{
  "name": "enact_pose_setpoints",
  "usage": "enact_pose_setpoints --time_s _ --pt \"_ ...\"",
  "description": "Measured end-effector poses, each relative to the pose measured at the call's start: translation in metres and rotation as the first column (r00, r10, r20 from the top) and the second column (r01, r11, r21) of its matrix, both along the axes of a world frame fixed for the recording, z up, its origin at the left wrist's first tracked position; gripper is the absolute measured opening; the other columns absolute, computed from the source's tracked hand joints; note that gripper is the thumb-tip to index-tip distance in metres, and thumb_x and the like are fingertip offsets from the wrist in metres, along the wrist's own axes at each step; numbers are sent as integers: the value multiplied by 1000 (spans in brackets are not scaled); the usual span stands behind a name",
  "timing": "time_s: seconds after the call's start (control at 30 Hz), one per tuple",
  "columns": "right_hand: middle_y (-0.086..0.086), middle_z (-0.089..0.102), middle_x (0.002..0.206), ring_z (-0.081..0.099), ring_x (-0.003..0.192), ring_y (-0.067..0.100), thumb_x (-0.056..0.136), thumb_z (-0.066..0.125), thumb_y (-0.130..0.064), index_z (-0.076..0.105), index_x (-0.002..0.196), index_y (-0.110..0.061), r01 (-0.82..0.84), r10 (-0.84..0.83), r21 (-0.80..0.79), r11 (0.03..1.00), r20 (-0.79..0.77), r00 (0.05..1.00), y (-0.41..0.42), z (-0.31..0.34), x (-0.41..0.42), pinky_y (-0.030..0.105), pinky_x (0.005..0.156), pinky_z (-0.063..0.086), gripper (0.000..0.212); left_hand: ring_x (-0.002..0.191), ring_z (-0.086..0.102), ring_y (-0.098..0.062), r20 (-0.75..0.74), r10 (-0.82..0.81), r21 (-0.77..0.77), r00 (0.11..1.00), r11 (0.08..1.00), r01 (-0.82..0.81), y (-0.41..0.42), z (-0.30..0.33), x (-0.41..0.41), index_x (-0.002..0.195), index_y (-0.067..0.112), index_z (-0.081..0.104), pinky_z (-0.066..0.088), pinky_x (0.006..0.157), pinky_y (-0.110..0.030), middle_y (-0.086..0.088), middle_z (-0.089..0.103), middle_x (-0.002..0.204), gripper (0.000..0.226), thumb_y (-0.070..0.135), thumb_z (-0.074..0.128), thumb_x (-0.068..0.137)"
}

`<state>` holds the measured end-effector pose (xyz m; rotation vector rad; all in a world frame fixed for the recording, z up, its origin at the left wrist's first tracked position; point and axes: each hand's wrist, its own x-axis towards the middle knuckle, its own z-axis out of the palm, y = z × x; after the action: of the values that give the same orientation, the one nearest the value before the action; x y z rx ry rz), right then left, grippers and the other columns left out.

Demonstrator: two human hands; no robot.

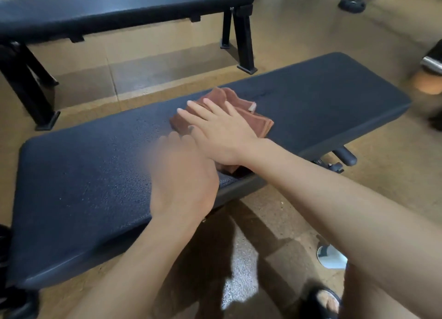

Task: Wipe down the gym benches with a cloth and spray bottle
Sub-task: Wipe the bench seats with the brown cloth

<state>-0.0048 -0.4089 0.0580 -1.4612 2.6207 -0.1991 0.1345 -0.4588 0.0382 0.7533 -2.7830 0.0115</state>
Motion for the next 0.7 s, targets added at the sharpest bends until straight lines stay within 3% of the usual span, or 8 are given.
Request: enact_pose_setpoints --time_s 0.1,0.2,0.3,0.43,0.57,0.7 --pt "-9 12 171 6 158 20 109 18 -38 17 161 -37 -81 81 11 997 12 997 -46 -3 -15 55 125 4 52 112 49 -43 -39 33 44 999 999 -31 -1 -1 -2 109 3 49 39 99 -55 -22 54 115 33 25 37 89" --pt "-8 26 167 22 154 20 108 19 -39 26 159 -37 -117 117 -8 993 -26 993 -77 -4 -30 57 123 12 52 106 50 -41 -59 33 55 998 998 -30 -3 -2 -1 104 4 50 41 95 -54 -20 53 110 31 27 35 88" --pt "-3 38 161 37 145 27 107 21 -42 33 155 -39 -109 105 -45 993 -75 992 -85 -8 -41 51 119 24 49 107 49 -39 -73 31 88 997 996 -24 -4 -5 1 108 4 52 41 97 -52 -18 54 112 37 31 36 89" --pt "3 42 157 42 141 32 107 21 -44 33 154 -40 -131 129 -38 991 -66 990 -70 -6 -58 49 116 29 48 113 47 -39 -50 40 116 998 993 -34 -4 -1 -1 115 4 53 39 100 -50 -18 53 120 42 33 36 90" --pt "12 45 155 44 139 36 104 17 -46 35 154 -37 94 -95 -19 995 -38 995 2 -2 -144 50 115 32 55 110 45 -37 -32 48 111 998 993 -44 -1 1 -2 112 4 52 39 99 -49 -16 52 120 40 33 35 90" --pt "16 47 151 42 140 34 84 3 -58 42 146 -26 217 -215 8 976 -68 974 77 -3 -215 56 116 30 80 105 45 -39 -2 76 68 997 995 -76 4 3 -6 107 3 51 41 94 -51 -17 51 117 37 30 32 89"
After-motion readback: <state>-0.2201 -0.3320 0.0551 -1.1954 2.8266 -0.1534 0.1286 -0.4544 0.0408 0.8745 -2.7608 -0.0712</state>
